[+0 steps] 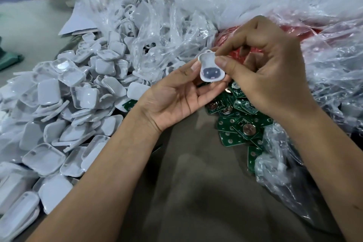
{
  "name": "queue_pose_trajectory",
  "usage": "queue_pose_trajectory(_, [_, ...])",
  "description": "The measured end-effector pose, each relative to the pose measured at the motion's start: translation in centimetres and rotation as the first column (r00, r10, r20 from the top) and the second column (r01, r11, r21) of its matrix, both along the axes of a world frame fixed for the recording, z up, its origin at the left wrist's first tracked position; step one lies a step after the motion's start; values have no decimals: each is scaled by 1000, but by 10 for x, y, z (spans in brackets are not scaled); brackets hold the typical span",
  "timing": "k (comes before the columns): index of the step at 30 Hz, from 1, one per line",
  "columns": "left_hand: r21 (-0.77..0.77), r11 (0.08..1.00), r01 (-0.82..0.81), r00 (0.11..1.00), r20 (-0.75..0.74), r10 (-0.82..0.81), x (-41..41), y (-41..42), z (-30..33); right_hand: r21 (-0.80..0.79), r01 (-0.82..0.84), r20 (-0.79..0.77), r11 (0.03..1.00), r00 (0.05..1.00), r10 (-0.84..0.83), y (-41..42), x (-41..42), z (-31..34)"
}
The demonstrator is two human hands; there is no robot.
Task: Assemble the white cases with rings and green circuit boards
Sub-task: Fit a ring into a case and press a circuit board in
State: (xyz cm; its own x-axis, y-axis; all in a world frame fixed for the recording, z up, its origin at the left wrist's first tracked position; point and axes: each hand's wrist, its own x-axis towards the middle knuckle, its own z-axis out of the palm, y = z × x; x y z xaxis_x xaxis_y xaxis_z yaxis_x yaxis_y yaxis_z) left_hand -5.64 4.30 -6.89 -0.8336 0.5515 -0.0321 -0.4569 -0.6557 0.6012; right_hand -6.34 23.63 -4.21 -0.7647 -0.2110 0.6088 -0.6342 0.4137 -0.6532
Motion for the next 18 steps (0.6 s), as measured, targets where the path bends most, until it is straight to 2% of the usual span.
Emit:
queue_pose_trajectory(10, [-15, 1000, -11, 999, -46, 10, 0, -1, -1, 222, 59, -102, 973, 994, -37, 1, 6, 6])
queue_pose_trajectory(18, [-22, 1000, 0, 999, -49, -1, 0, -1, -1, 278, 78, -145, 957, 989, -39, 4, 4, 5])
